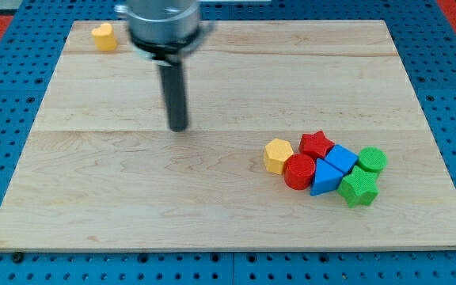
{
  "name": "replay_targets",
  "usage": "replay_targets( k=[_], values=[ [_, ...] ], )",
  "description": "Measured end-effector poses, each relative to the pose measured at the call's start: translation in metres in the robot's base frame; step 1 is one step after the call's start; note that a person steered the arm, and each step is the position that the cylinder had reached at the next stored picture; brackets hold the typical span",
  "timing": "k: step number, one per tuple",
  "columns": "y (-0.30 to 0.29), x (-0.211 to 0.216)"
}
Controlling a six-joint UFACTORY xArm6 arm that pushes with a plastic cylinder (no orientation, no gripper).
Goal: Move the yellow heart diagonally towards the top left side of the group of blocks
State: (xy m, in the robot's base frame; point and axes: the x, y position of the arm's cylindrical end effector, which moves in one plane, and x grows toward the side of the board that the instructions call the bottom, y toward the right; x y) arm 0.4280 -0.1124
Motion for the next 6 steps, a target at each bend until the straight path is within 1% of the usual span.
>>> replay_targets(
  k=[1, 2, 3, 4, 5, 6],
  values=[
    [-0.098, -0.026],
    [-0.142, -0.110],
    [-0.156, -0.196],
    [-0.103, -0.195],
    [-0.062, -0.141],
    [-0.009, -0.124]
  ],
)
